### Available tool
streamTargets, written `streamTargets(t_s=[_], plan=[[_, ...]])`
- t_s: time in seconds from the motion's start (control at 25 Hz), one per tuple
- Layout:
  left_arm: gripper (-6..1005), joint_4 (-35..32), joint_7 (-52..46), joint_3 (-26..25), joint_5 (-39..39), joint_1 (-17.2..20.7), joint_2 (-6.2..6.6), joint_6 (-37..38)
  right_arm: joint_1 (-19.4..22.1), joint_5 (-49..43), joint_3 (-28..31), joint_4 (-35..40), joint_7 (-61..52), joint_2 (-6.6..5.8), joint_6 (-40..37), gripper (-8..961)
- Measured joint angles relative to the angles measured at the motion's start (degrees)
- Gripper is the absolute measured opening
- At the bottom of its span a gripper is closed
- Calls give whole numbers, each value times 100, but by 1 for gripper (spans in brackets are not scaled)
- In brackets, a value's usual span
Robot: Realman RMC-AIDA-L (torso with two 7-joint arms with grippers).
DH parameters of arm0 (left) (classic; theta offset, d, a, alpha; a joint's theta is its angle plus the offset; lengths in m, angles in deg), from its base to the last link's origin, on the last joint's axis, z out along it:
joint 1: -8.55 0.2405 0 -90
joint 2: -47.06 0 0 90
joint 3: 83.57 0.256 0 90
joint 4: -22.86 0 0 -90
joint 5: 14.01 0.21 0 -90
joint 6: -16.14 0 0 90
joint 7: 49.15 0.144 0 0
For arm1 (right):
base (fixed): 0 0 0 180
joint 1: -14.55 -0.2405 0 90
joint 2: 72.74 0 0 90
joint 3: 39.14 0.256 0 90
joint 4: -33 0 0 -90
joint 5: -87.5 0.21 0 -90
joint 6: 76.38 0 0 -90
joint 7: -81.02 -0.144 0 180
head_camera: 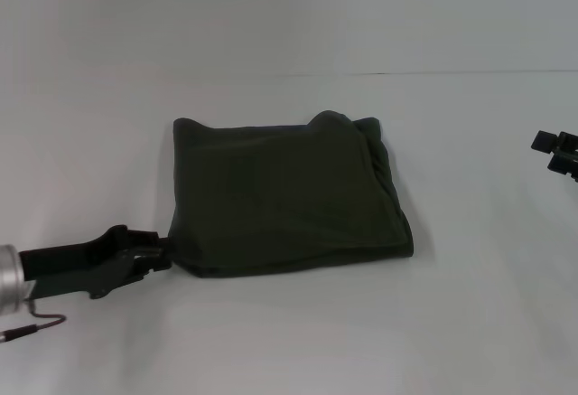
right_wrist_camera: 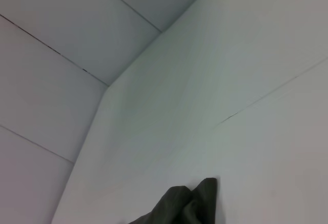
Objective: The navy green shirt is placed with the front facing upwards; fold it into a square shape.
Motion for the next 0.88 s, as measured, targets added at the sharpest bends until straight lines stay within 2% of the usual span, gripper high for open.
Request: streamTargets(t_s=[0.12, 0.2, 0.32, 0.4, 0.44, 0.52, 0.56, 0.64, 0.76, 0.88], plan=[[174, -142, 37, -304, 252, 19, 101, 272, 3, -26, -24, 0, -23, -17, 19, 744], [212, -307, 329, -810, 311, 51, 136, 516, 4, -70, -77, 0, -28, -44, 23, 744], [269, -437, 1404, -1235, 49, -16, 198, 1049, -42, -426, -169, 105, -23, -91, 18, 744], [307, -450, 2038, -1251, 0, -229, 297, 1363, -105, -710, -204, 263, 33, -93, 37, 744], [326, -460, 2170, -1235, 20, -323, 340, 1398, -136, -790, -214, 380, 180, -63, 29, 744], [488, -486, 2412, -1145, 146, -609, 450, 1411, -185, -831, -222, 642, 555, 13, -37, 744], [569, -492, 2536, -1087, 223, -722, 495, 1404, -232, -782, -222, 848, 941, 90, -122, 744], [662, -497, 3015, -828, 459, -1071, 601, 1436, -336, -697, -229, 1090, 1473, 232, -283, 744], [802, -506, 3376, -551, 611, -1275, 640, 1456, -533, -623, -286, 1229, 2142, 449, -413, 744], [853, -535, 3541, -214, 711, -1491, 675, 1443, -722, -615, -606, 1254, 2629, 653, -494, 744]])
